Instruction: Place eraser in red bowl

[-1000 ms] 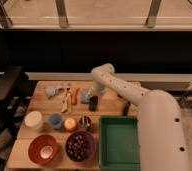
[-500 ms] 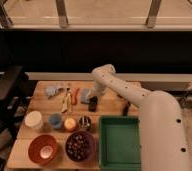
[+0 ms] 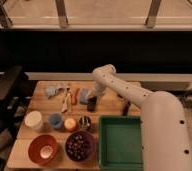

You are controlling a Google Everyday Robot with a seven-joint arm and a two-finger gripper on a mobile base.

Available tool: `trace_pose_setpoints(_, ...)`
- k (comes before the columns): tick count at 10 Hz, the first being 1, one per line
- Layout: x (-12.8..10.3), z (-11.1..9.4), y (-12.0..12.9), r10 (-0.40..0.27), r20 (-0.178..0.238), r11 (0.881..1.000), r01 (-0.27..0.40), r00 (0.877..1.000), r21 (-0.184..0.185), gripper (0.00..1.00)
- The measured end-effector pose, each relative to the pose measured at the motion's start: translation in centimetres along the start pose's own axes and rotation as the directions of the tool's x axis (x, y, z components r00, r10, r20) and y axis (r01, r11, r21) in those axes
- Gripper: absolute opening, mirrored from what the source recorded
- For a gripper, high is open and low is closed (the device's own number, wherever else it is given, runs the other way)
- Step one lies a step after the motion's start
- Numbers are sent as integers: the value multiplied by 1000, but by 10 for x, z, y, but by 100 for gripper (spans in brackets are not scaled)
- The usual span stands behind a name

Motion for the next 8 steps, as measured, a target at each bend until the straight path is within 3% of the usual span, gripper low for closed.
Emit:
trace_pose_setpoints(2,2,-39,-10,2,-34,995,2,999,102,0)
trace_pose_setpoints(4,4,-85,-25,-5,-62,981,17,998,194,0)
trace_pose_setpoints(6,4,-124,-38,-8,-83,955,32,997,296,0)
trace_pose_setpoints(8,1,-146,-46,-8,-77,926,37,997,376,0)
